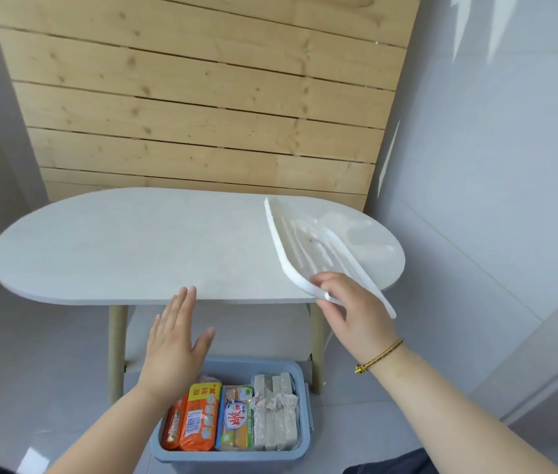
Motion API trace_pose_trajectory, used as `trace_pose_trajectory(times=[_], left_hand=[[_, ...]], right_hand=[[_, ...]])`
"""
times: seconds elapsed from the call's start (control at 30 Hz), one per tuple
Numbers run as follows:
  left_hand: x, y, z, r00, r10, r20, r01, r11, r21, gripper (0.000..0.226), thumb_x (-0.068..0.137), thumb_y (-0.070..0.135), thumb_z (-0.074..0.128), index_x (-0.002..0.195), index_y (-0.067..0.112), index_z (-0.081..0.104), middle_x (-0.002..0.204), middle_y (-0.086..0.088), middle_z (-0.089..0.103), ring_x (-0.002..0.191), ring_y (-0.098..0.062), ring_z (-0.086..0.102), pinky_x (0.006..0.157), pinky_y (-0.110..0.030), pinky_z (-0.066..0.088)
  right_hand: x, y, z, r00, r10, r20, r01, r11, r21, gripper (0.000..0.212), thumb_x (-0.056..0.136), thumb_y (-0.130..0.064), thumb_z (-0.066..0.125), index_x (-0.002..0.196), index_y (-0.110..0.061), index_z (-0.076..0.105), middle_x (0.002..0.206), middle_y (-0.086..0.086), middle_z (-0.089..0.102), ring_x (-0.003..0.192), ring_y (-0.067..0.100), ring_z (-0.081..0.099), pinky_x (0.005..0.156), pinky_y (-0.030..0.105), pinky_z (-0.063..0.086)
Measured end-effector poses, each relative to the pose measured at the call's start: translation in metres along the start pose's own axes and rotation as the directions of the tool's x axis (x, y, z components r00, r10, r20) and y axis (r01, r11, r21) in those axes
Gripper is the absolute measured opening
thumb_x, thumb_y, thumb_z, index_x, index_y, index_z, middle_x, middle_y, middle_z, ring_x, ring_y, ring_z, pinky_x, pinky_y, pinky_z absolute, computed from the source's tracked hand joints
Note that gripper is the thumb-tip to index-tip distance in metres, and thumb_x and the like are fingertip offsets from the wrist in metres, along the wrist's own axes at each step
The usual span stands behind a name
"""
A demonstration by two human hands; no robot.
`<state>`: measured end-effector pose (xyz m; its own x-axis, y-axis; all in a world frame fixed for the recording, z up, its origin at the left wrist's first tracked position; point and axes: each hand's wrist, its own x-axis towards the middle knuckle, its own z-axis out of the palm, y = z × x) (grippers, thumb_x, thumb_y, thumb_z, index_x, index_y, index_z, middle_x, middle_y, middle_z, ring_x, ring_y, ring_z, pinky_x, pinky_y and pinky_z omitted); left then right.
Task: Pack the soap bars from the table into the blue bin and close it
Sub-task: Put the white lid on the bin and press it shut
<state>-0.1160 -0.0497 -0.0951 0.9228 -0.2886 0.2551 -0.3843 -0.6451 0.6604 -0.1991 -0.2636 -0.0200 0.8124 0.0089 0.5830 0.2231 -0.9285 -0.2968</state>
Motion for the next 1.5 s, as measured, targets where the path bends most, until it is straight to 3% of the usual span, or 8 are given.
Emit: trace_pose_trajectory(times=[0.17, 0.3, 0.4, 0.53, 0.67, 0.8, 1.03, 1.5], left_hand=[[-0.003, 0.015, -0.031, 0.988, -0.104, -0.113, 0.061, 0.942, -0.331, 0.061, 0.093, 0.018, 0.044, 0.144, 0.013, 0.011, 0.155, -0.005, 0.013, 0.143, -0.017, 0.011, 0.113, -0.028, 0.009], [-0.004, 0.019, -0.06, 0.966, -0.224, -0.131, 0.135, 0.865, -0.483, 0.059, 0.095, 0.027, 0.038, 0.145, 0.023, 0.006, 0.156, 0.001, 0.009, 0.143, -0.018, 0.01, 0.115, -0.036, 0.012], [-0.01, 0.015, -0.078, 0.947, -0.28, -0.157, 0.158, 0.832, -0.531, 0.059, 0.095, 0.029, 0.036, 0.145, 0.024, 0.005, 0.156, 0.002, 0.009, 0.143, -0.018, 0.01, 0.116, -0.037, 0.01], [-0.018, 0.006, -0.085, 0.932, -0.33, -0.149, 0.18, 0.779, -0.6, 0.063, 0.094, 0.03, 0.041, 0.145, 0.021, 0.005, 0.156, 0.0, 0.011, 0.143, -0.02, 0.013, 0.119, -0.042, 0.012], [-0.034, -0.011, -0.077, 0.906, -0.418, -0.072, 0.286, 0.726, -0.625, 0.064, 0.093, 0.027, 0.046, 0.145, 0.021, 0.009, 0.151, -0.005, 0.027, 0.137, -0.024, 0.028, 0.109, -0.038, 0.025], [-0.054, -0.034, -0.053, 0.875, -0.485, -0.009, 0.41, 0.75, -0.52, 0.052, 0.092, 0.021, 0.045, 0.141, 0.019, 0.026, 0.143, -0.008, 0.04, 0.128, -0.029, 0.04, 0.107, -0.042, 0.03], [-0.064, -0.065, -0.014, 0.798, -0.6, 0.053, 0.593, 0.768, -0.242, 0.061, 0.09, 0.029, 0.048, 0.143, 0.019, 0.019, 0.143, -0.019, 0.033, 0.131, -0.039, 0.031, 0.108, -0.051, 0.028], [-0.038, -0.112, 0.081, 0.693, -0.671, 0.262, 0.674, 0.733, 0.093, 0.098, 0.074, 0.036, 0.071, 0.144, 0.023, 0.003, 0.151, -0.014, 0.015, 0.137, -0.035, 0.018, 0.112, -0.043, 0.018]], right_hand=[[-0.003, -0.035, -0.024, 0.987, 0.156, -0.031, -0.134, 0.919, 0.371, 0.018, 0.08, 0.007, 0.06, 0.092, -0.005, 0.067, 0.091, -0.027, 0.057, 0.088, -0.013, 0.053, 0.077, -0.009, 0.037], [-0.004, -0.059, -0.043, 0.975, 0.222, -0.002, -0.175, 0.77, 0.613, 0.04, 0.08, 0.008, 0.061, 0.068, -0.029, 0.054, 0.068, -0.011, 0.058, 0.063, -0.004, 0.055, 0.062, 0.008, 0.044], [-0.005, -0.074, -0.056, 0.957, 0.287, 0.048, -0.197, 0.516, 0.833, 0.027, 0.077, 0.008, 0.061, 0.072, -0.018, 0.054, 0.067, 0.005, 0.058, 0.068, 0.019, 0.053, 0.065, 0.029, 0.045], [-0.009, -0.066, -0.052, 0.921, 0.317, 0.225, -0.258, 0.064, 0.964, 0.012, 0.066, -0.01, 0.057, 0.078, -0.011, 0.056, 0.063, -0.007, 0.072, 0.061, 0.006, 0.068, 0.059, 0.02, 0.058], [-0.024, -0.046, -0.028, 0.83, 0.417, 0.37, -0.376, -0.07, 0.924, 0.02, 0.088, -0.001, 0.045, 0.071, -0.01, 0.053, 0.061, -0.001, 0.074, 0.057, 0.009, 0.07, 0.052, 0.022, 0.057], [-0.051, -0.029, -0.005, 0.753, 0.466, 0.465, -0.49, -0.075, 0.868, 0.019, 0.088, -0.007, 0.047, 0.07, -0.011, 0.051, 0.063, -0.002, 0.073, 0.059, 0.009, 0.07, 0.052, 0.022, 0.057], [-0.092, 0.0, 0.057, 0.571, 0.661, 0.487, -0.789, 0.278, 0.549, 0.024, 0.096, -0.016, 0.041, 0.107, 0.001, 0.055, 0.103, 0.018, 0.062, 0.095, 0.03, 0.058, 0.074, 0.028, 0.043], [-0.1, 0.057, 0.174, 0.387, 0.787, 0.481, -0.921, 0.353, 0.164, 0.063, 0.095, -0.015, 0.039, 0.148, -0.016, 0.004, 0.158, 0.001, 0.006, 0.143, 0.021, 0.016, 0.115, 0.036, 0.022]])
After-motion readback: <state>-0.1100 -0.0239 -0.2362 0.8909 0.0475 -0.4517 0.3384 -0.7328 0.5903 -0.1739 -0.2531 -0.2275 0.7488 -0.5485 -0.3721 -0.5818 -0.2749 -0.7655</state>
